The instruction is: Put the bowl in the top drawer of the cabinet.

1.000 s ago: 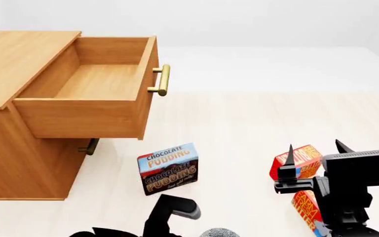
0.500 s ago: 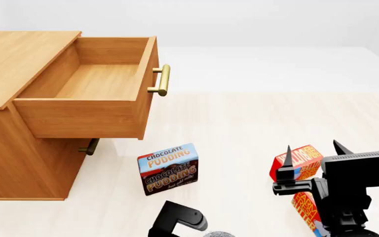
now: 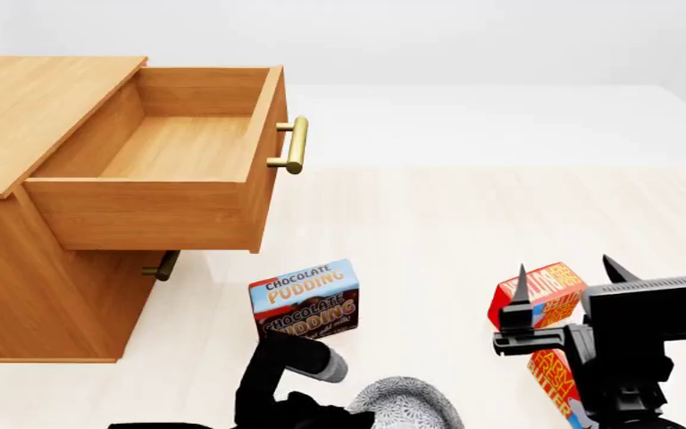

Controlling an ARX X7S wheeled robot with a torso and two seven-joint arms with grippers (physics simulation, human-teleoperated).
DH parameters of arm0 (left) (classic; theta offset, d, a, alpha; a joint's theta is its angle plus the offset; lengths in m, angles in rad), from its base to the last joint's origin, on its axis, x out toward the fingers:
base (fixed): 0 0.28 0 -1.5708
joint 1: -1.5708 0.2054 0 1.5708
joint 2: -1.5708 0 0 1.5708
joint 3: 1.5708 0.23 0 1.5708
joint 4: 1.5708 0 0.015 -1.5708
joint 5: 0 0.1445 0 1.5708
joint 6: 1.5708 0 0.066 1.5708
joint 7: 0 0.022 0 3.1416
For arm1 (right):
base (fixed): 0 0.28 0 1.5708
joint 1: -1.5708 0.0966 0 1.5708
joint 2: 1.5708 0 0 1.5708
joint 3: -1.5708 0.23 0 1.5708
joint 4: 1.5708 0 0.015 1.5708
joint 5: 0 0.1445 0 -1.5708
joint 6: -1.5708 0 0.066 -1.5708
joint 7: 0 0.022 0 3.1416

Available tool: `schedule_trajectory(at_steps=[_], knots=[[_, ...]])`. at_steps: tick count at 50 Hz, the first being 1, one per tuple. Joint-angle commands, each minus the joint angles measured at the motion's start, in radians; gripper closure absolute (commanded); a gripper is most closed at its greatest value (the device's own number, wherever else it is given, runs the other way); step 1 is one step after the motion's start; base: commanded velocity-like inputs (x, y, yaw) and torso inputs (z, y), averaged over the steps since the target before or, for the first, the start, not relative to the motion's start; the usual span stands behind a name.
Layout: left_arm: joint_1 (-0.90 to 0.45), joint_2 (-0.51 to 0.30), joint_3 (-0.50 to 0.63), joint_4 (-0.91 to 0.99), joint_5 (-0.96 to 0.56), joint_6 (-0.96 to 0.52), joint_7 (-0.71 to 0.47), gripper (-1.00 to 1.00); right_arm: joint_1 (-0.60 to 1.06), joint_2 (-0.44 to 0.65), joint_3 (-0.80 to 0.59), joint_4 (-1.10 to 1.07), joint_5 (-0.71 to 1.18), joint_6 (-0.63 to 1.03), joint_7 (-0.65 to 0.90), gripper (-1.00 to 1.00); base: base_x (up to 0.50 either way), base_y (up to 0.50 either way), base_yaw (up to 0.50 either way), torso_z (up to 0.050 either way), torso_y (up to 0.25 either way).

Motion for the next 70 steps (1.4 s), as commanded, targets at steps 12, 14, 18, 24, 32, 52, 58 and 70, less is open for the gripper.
schedule_trajectory(at_steps=[12, 14, 18, 24, 32, 52, 58, 70], knots=[[-0.051, -0.113, -0.183, 0.127, -0.231, 0.091, -0.066, 1.0, -0.013, -0.005, 0.01, 0.003, 0.011, -0.012, 0.008, -1.0, 0.0, 0.0, 0.0, 0.0, 0.0], [-0.055, -0.125, -0.2, 0.131, -0.246, 0.099, -0.067, 1.0, -0.017, -0.004, 0.014, 0.0, 0.013, -0.012, 0.008, -1.0, 0.0, 0.0, 0.0, 0.0, 0.0], [-0.072, -0.145, -0.227, 0.129, -0.283, 0.112, -0.072, 1.0, -0.022, -0.002, 0.017, -0.005, 0.016, -0.012, 0.008, -1.0, 0.0, 0.0, 0.0, 0.0, 0.0], [-0.152, -0.161, -0.24, 0.074, -0.333, 0.111, -0.093, 1.0, -0.023, -0.003, 0.012, 0.0, 0.016, -0.019, 0.008, -1.0, 0.0, 0.0, 0.0, 0.0, 0.0], [-0.233, -0.17, -0.243, 0.007, -0.379, 0.11, -0.118, 1.0, -0.005, -0.011, -0.019, 0.023, 0.007, -0.029, 0.011, -1.0, 0.0, 0.0, 0.0, 0.0, 0.0], [-0.476, -0.15, -0.199, -0.159, -0.391, 0.076, -0.203, 1.0, 0.022, -0.005, -0.049, 0.017, 0.003, -0.004, 0.014, -1.0, 0.0, 0.0, 0.0, 0.0, 0.0], [-0.543, -0.157, -0.209, -0.185, -0.444, 0.08, -0.244, 1.0, 0.021, -0.003, -0.05, 0.011, 0.005, 0.0, 0.015, -1.0, 0.0, 0.0, 0.0, 0.0, 0.0], [-0.682, -0.147, -0.214, -0.314, -0.508, 0.098, -0.302, 1.0, 0.017, -0.005, -0.054, 0.024, 0.007, -0.016, 0.016, -1.0, 0.0, 0.0, 0.0, 0.0, 0.0]])
